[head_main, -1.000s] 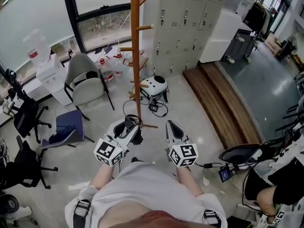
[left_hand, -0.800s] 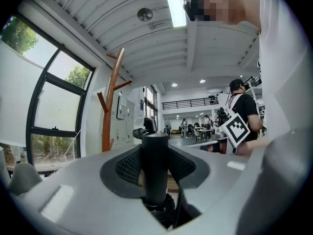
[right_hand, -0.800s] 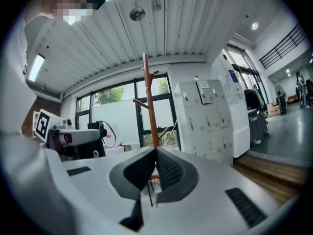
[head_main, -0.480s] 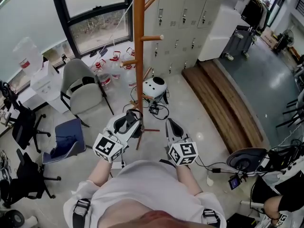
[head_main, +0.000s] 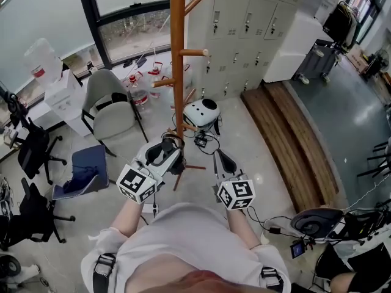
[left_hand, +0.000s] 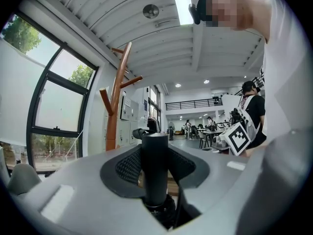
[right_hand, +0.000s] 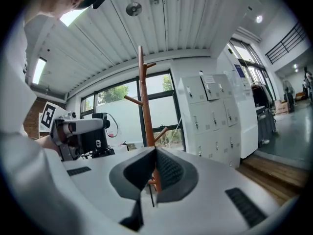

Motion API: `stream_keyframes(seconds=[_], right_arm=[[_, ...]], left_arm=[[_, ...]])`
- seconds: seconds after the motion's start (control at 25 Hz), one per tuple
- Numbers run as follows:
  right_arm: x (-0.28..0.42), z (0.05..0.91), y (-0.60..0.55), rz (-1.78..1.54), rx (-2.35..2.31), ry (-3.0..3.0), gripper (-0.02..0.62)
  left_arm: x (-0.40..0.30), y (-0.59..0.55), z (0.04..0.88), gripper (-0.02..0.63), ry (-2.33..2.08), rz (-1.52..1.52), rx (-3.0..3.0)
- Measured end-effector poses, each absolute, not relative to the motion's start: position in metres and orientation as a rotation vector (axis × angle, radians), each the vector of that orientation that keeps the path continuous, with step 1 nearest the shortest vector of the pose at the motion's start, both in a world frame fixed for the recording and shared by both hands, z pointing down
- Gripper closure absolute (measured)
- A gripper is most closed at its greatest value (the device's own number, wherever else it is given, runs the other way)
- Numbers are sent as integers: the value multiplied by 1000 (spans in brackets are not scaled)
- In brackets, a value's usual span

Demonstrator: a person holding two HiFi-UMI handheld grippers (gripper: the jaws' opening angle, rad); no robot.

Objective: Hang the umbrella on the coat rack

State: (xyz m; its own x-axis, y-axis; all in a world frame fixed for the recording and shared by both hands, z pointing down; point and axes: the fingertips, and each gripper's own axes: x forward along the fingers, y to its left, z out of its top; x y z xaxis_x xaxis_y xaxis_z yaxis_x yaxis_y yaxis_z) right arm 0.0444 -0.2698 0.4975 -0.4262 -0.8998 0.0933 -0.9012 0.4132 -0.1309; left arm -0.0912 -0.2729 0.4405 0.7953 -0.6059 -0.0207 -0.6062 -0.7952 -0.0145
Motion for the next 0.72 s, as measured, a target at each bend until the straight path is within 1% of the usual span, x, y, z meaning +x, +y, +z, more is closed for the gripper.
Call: stream_keyframes(seconds=[0.32, 0.48, 0.72], right_arm=[[59, 502, -270, 269, 1650, -2657, 586], [57, 506, -269, 263, 1634, -2661, 588], [63, 506, -271, 272, 1633, -2675, 586]], left_arm=[[-70, -279, 407, 456, 890, 15, -2975], [-65, -284, 379, 456, 795, -7, -2987], [-60, -299, 334, 456, 767, 11, -2995]])
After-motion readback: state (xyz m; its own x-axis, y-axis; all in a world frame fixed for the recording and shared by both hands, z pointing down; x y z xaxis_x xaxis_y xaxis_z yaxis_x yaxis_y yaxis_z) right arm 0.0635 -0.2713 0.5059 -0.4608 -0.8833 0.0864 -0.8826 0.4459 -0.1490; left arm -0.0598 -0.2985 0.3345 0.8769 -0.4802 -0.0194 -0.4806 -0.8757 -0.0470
